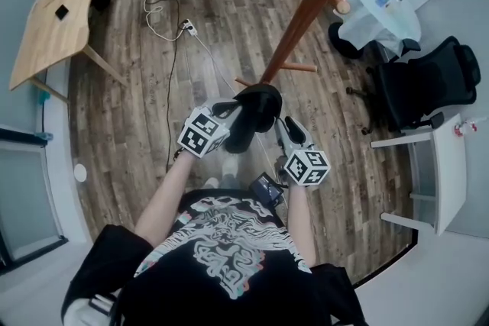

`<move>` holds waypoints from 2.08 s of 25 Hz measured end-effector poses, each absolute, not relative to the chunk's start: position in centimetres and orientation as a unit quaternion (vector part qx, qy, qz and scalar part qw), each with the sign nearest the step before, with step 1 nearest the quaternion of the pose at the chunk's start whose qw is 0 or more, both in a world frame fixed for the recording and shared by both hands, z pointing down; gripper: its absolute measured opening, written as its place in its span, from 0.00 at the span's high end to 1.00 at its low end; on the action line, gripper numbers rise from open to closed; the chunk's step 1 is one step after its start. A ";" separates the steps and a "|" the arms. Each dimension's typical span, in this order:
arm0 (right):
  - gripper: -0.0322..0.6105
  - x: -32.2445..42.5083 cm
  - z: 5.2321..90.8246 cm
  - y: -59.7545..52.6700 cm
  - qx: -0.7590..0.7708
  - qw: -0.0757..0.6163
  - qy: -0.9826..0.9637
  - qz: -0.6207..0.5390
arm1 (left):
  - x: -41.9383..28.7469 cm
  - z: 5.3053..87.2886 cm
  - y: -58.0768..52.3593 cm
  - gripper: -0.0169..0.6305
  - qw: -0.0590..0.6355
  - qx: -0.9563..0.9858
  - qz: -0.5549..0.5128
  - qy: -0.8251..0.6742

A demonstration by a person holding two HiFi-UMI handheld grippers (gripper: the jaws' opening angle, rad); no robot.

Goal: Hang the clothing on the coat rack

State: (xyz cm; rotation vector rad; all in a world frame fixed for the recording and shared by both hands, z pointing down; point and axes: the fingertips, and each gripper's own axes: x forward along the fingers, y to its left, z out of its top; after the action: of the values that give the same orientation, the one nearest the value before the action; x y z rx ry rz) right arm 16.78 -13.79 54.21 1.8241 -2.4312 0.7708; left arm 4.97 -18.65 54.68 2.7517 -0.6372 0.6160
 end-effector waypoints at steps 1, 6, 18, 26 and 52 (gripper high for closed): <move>0.75 16.5 53.9 -13.4 0.577 -0.002 -0.778 0.247 | 4.9 54.4 -18.3 0.99 0.127 0.946 0.205 -0.218; 0.90 15.3 52.4 -11.4 0.586 0.013 -0.782 0.210 | 4.4 53.4 -16.5 0.99 0.144 0.948 0.196 -0.205; 0.95 13.9 50.0 -5.9 0.626 0.028 -0.764 0.153 | 3.4 51.3 -11.3 0.99 0.069 0.959 0.200 -0.188; 0.95 12.0 48.5 -1.9 0.640 0.023 -0.756 0.132 | 1.3 49.5 -8.0 0.99 0.078 0.963 0.164 -0.201; 0.95 11.3 43.6 4.9 0.648 -0.005 -0.757 0.080 | -2.4 44.4 -2.5 0.99 0.091 0.953 0.099 -0.273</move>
State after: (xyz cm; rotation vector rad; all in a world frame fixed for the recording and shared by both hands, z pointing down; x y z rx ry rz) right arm 11.29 4.85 43.55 2.0417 -2.3868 0.2516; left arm -2.45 -2.54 44.44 2.8316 -0.8115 0.2954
